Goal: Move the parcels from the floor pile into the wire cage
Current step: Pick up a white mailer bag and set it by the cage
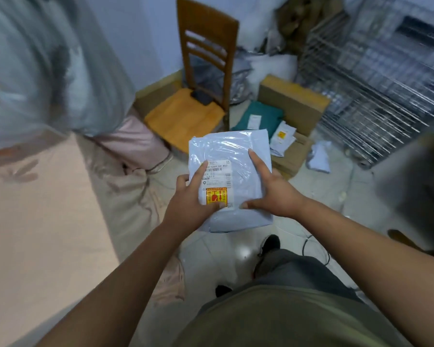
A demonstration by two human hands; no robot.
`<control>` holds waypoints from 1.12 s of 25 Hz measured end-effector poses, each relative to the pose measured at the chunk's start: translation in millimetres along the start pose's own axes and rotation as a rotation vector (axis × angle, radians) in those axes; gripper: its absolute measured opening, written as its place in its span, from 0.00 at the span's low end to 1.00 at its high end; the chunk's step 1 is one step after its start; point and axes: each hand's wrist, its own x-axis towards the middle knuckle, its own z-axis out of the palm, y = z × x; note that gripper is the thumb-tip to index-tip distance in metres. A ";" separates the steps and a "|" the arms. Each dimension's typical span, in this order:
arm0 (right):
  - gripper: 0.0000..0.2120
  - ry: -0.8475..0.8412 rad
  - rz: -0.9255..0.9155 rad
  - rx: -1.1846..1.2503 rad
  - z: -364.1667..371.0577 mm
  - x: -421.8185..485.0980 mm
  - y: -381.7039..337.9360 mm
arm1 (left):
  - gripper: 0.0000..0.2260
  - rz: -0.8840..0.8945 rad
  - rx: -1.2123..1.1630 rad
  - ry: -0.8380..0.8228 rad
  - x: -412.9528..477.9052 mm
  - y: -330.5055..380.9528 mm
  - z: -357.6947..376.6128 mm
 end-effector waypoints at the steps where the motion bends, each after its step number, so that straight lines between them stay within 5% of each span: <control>1: 0.65 0.024 0.024 0.014 -8.6 -3.7 10.4 | 0.49 0.028 0.016 -0.033 11.5 10.1 6.9; 28: 0.65 0.290 0.596 0.289 -187.0 79.2 235.1 | 0.44 0.368 0.263 -0.613 330.6 229.6 189.1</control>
